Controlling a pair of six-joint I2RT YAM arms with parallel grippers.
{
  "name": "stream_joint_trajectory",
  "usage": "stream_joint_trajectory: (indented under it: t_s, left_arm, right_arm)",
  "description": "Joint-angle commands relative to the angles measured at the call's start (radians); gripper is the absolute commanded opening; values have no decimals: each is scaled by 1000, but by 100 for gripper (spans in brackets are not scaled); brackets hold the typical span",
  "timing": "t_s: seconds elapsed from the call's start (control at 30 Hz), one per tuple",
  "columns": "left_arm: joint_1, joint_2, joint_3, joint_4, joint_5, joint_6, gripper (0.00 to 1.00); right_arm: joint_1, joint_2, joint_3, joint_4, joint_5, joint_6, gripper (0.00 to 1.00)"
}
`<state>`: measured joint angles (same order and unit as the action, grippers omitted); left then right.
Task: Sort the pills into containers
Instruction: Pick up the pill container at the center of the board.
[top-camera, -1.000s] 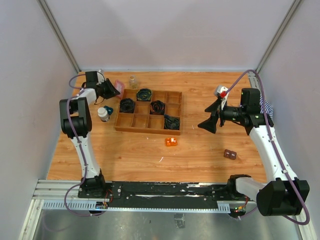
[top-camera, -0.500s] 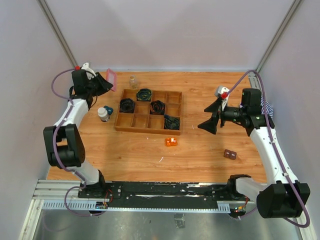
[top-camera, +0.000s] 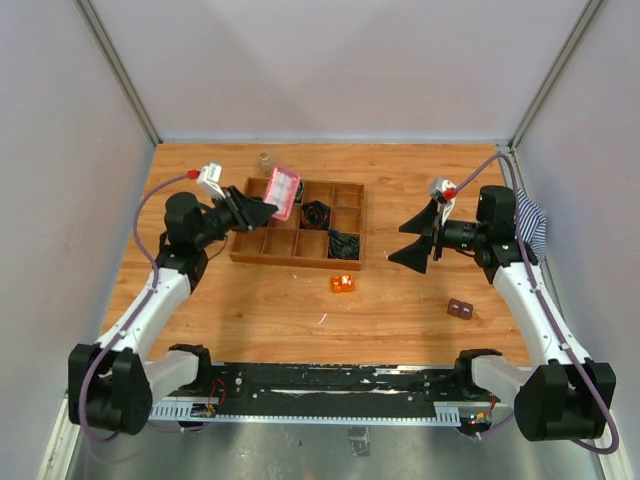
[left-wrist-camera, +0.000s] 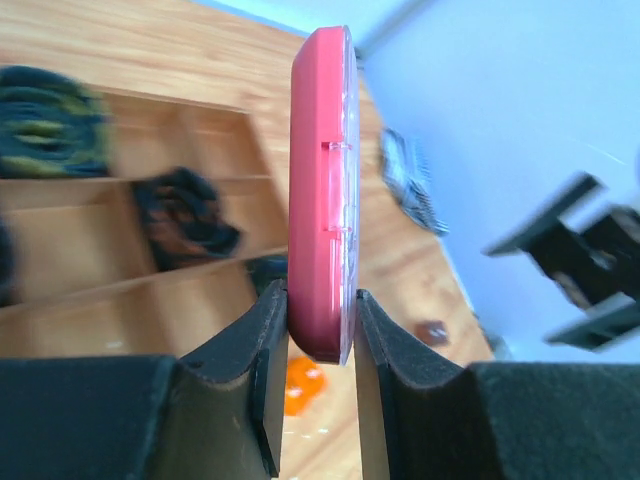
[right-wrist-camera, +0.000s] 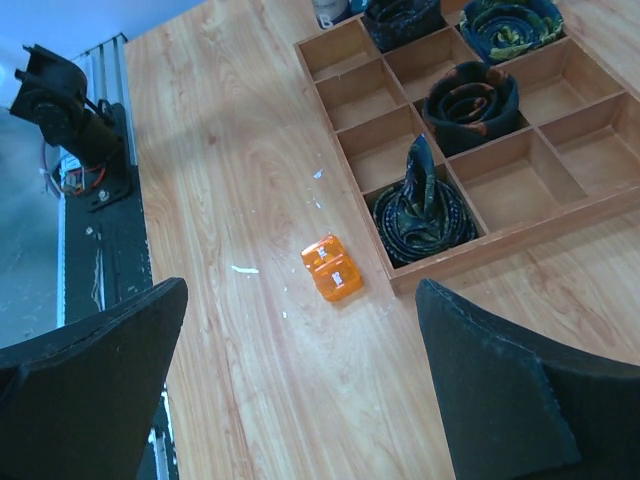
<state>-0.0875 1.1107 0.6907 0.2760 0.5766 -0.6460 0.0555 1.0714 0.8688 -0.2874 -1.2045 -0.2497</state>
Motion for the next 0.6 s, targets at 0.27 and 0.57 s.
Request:
stream_joint_trajectory:
  t_s: [0.27,0.57]
  left_arm:
    - [-581,-118,-222,581,-420,-234,0]
    - [-803,80,-244,957,-599,-236,0]
  right_arm:
    - [37,-26,-250,843,4,721,98]
    - [55,-34,-295,1053,61,955,98]
